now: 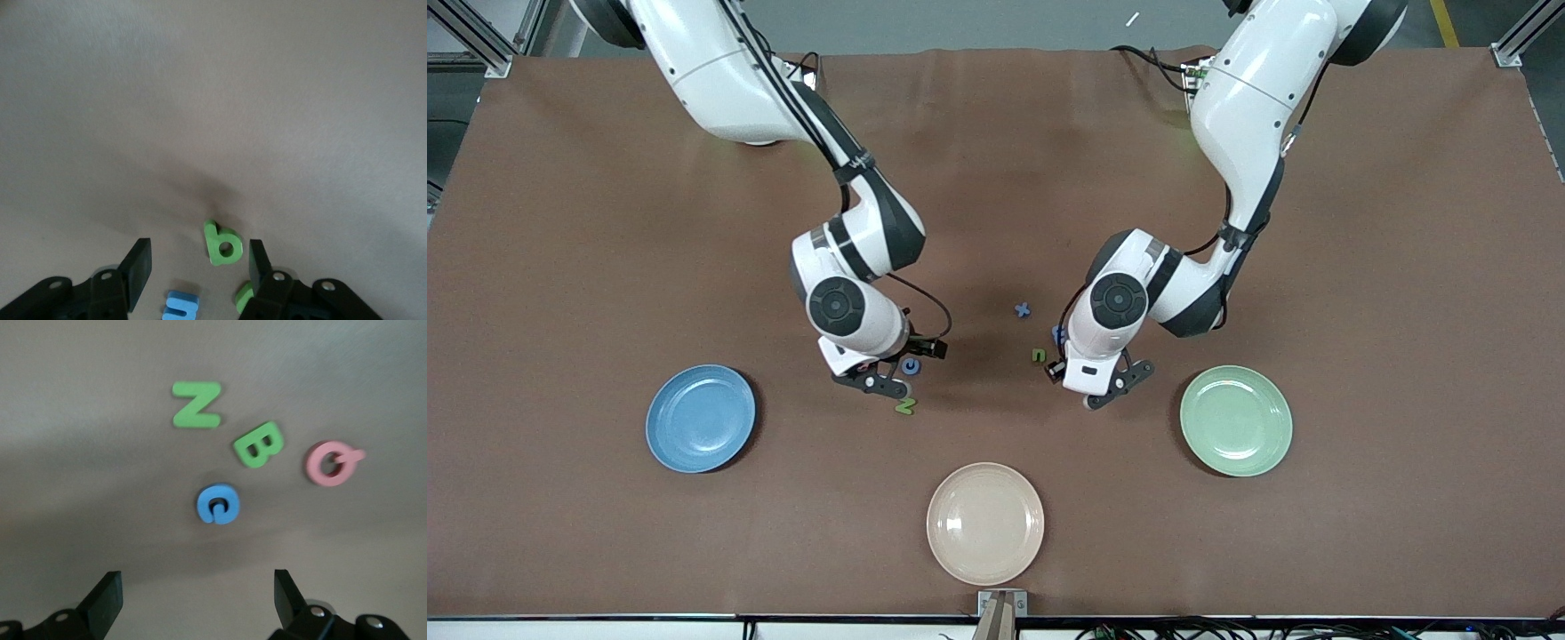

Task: Sort uppercase to blue plate, lowercase to green plate
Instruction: 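Lower the right gripper onto the blue C while the left gripper lowers onto b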

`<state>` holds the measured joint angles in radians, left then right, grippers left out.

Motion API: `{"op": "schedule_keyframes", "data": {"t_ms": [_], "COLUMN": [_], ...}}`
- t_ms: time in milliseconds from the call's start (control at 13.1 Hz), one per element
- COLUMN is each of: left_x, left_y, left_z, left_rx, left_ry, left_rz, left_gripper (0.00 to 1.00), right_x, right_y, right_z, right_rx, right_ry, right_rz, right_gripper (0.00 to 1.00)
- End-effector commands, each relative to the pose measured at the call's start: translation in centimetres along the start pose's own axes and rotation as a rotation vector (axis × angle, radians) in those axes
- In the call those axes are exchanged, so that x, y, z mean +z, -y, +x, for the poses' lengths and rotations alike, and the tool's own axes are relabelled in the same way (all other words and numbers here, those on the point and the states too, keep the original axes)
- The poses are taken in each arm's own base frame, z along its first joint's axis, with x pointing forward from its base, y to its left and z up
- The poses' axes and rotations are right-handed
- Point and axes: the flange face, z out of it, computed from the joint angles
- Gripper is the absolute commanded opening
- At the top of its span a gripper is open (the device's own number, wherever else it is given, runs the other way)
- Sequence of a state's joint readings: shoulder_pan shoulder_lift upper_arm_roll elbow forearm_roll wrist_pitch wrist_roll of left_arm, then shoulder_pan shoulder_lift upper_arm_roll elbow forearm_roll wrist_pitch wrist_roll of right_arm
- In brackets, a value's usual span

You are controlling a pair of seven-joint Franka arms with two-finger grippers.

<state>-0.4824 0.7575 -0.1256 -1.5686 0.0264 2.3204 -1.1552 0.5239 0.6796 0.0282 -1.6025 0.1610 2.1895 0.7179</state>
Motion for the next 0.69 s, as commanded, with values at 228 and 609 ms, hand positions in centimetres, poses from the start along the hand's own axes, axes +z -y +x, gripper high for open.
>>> {"op": "schedule_keyframes", "data": {"t_ms": [228, 609], "left_x": [1.6, 2.3], "left_y": [-0.6, -0.8], "left_z": [0.0, -0.1], "left_rx": [-0.018, -0.017], "left_ry": [-0.017, -0.02], "left_rz": [-0.021, -0.028], "left_gripper": [0.58, 0.55], "right_x": [1.7, 3.7], "right_y": [-1.3, -1.4], "right_z": [1.8, 1.8], "right_rx": [0.05, 0.043], "right_ry": [-0.035, -0.052], "right_rz": [0.019, 0.016], "right_gripper": [0.98, 0.87]}}
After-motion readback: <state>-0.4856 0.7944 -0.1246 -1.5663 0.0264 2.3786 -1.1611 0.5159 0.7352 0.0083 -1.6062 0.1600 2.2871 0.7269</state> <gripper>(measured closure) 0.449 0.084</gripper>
